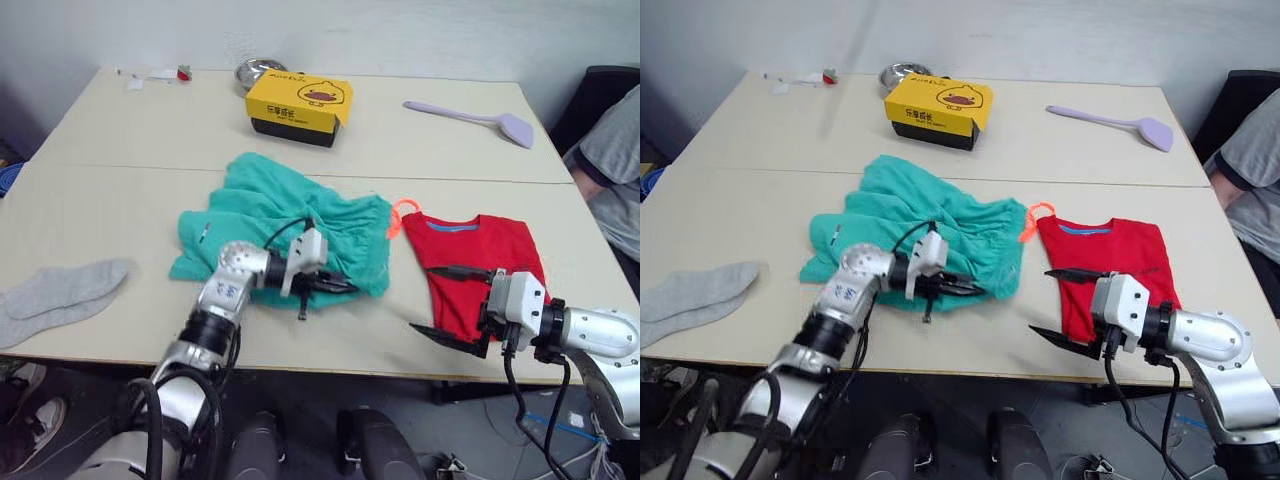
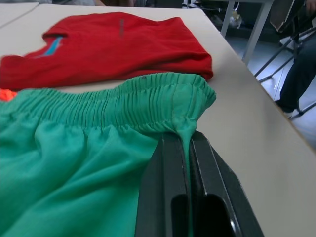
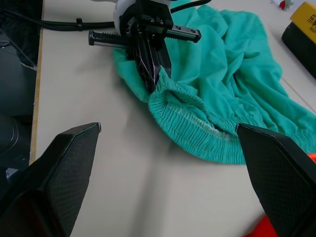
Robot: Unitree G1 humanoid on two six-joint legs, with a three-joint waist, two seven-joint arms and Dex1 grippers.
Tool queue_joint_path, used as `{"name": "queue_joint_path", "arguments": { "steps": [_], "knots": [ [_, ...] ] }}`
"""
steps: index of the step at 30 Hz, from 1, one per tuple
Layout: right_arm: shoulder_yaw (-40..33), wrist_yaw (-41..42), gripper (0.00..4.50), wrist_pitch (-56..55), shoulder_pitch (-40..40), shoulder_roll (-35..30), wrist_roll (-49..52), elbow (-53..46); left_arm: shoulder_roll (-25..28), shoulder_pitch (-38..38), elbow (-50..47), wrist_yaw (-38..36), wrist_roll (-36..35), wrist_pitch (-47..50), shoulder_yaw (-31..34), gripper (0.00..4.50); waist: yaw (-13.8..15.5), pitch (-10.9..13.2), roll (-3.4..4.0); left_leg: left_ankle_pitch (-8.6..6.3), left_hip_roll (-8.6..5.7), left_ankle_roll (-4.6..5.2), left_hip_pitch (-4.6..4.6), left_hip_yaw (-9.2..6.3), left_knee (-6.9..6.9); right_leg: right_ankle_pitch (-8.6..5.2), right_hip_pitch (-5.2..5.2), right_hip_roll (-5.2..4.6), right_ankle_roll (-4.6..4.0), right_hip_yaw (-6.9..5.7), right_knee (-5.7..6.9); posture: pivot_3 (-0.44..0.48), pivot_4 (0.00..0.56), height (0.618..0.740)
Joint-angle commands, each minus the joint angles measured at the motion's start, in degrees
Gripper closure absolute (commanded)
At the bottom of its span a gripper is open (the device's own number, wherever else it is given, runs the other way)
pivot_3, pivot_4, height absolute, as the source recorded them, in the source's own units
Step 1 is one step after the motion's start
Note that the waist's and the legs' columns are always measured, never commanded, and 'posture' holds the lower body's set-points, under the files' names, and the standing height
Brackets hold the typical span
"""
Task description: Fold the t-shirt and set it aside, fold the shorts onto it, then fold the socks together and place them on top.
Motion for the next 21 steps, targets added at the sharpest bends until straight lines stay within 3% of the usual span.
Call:
{"name": "queue_joint_path", "arguments": {
  "steps": [1, 7, 12, 15, 21],
  "knots": [
    [1.3, -3.6, 0.0, 0.1, -1.3, -0.2, -4.8, -2.3, -1.0, 0.8, -7.5, 4.6, -2.6, 2.8, 1.4, 3.84, 0.0, 0.0, 0.0, -0.01, -0.01, 0.12, 0.02, -0.02, 0.0, 0.03, 0.04, -0.01, -0.01, -0.01, -0.01, 0.0, 0.15, 0.74],
    [5.8, -7.3, 0.0, 7.0, -4.8, 0.2, -8.1, -4.6, 4.7, 5.4, -19.6, -0.4, -12.2, 7.9, 4.6, 1.88, -0.3, 0.0, 0.06, 0.09, 0.04, 0.06, 0.05, 0.03, -0.13, 0.2, 0.04, -0.02, -0.05, -0.02, -0.13, 0.0, 0.15, 0.74],
    [9.6, -10.4, 0.0, 8.3, -9.1, 2.2, -12.0, -3.6, 14.9, 9.7, -19.6, -4.6, -11.2, -0.2, 8.4, 0.24, -0.2, 0.0, 0.08, 0.25, 0.05, -0.3, 0.04, -0.01, -0.21, 0.12, 0.0, -0.01, -0.16, -0.09, -0.14, 0.0, 0.15, 0.74],
    [12.9, -8.8, 0.0, 5.3, -10.3, 2.4, -14.2, -2.5, 22.6, 12.6, -14.6, -4.0, -8.4, -6.5, 11.8, 0.11, -0.4, 0.0, 0.09, 0.23, 0.06, -0.31, 0.07, 0.03, -0.27, 0.1, 0.0, -0.03, -0.2, -0.08, -0.15, 0.0, 0.15, 0.74],
    [20.0, -7.7, 0.0, 0.2, -11.8, 4.2, -19.5, -0.8, 31.6, 16.3, -4.3, -1.9, -1.8, -25.6, 14.9, 0.11, -0.1, 0.0, 0.11, -0.11, 0.02, 0.19, 0.0, 0.03, -0.31, 0.08, -0.02, -0.19, -0.24, -0.12, -0.31, 0.0, 0.15, 0.74]
  ]
}}
